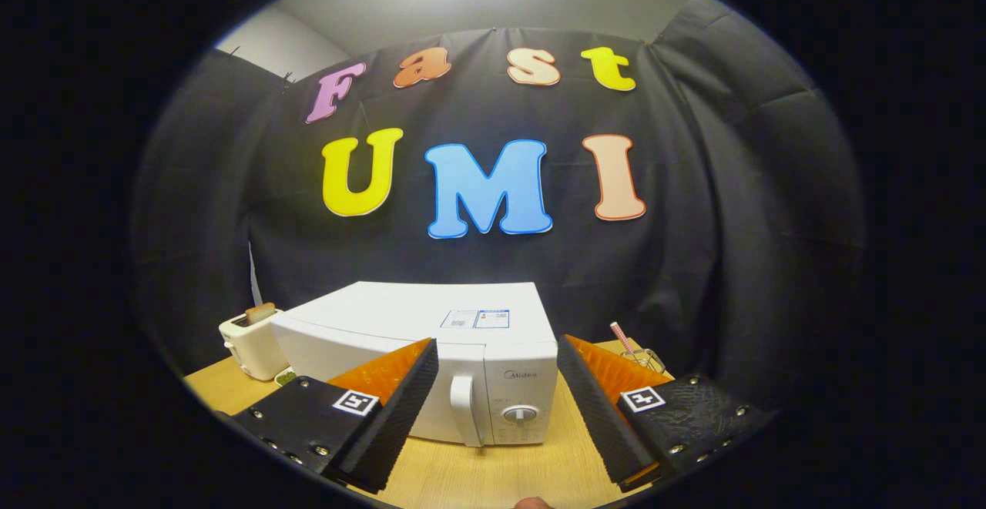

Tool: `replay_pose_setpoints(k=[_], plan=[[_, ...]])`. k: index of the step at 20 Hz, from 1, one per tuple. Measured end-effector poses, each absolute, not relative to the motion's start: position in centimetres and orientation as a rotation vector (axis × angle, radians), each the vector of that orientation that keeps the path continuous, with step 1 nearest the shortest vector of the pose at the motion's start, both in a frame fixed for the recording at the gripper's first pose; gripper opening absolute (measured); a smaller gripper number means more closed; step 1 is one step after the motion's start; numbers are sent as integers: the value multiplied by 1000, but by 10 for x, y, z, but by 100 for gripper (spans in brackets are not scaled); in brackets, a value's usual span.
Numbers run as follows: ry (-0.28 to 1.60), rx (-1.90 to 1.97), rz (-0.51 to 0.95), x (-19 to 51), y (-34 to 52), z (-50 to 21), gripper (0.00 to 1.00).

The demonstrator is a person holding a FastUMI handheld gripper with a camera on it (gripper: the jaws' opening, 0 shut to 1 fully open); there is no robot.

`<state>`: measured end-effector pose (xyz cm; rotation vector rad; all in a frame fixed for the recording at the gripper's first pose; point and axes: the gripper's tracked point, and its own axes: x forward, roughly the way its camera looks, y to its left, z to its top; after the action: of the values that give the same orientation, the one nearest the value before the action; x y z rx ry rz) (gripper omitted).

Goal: Open the microwave, put the food inside, and close the microwave door.

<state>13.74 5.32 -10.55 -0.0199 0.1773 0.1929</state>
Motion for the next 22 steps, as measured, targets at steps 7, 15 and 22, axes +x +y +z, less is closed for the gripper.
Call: replay_pose_setpoints(k=[7, 15, 22], plan=[[258, -69, 252, 157, 74, -154, 99], [362, -120, 246, 169, 84, -207, 99], [451, -119, 238, 175, 88, -241, 99]])
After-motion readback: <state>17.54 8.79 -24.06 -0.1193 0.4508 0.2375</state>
